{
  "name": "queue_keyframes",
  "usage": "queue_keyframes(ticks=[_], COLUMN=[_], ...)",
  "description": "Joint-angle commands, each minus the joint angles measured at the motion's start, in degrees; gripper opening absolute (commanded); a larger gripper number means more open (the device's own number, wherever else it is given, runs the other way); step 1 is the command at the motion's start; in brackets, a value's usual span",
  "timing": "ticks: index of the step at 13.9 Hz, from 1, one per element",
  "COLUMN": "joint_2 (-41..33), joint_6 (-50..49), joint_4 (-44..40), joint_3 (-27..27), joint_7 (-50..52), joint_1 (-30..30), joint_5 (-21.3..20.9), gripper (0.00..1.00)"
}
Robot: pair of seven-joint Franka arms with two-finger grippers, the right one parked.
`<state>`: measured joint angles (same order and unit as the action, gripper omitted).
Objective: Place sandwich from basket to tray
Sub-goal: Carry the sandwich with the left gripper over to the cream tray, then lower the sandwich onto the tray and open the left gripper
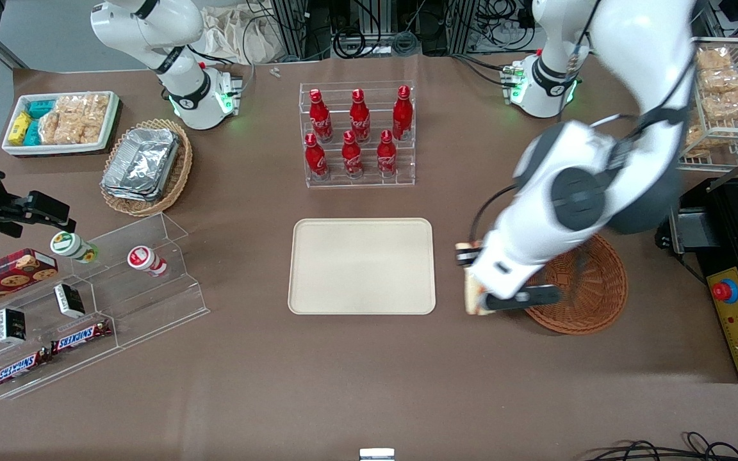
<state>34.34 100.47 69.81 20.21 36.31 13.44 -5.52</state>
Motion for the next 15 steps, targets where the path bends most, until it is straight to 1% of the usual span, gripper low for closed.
queue_keyframes(ticks=[1,4,6,9,10,12,13,14,15], joint_2=[5.28,7.75,10.46,14.43,15.22,15.75,15.75,15.75,15.84], joint_6=[1.47,9.1,10.0,10.53,11.23,12.9,12.9,12.9,12.9], joint_4=[-1.09,3.83,4.28,4.28,4.28,4.28,4.28,4.2,4.28], joint_3=[-0.35,-0.44,-0.61,-0.88,-0.88,-0.79,-0.79,-0.79,-0.79], joint_7=[1.66,1.39,1.48,4.45,4.99,5.17,5.17,5.87,7.01], joint_1=[4.3,6.07,8.08,9.85,9.85,9.94,9.94,9.94,9.94], joint_5=[-2.56,-2.74,-2.82,-8.52,-9.67,-9.86,-9.42,-9.24,-9.59], gripper=[0.0,0.0,0.0,0.0,0.0,0.0,0.16,0.51,1.0])
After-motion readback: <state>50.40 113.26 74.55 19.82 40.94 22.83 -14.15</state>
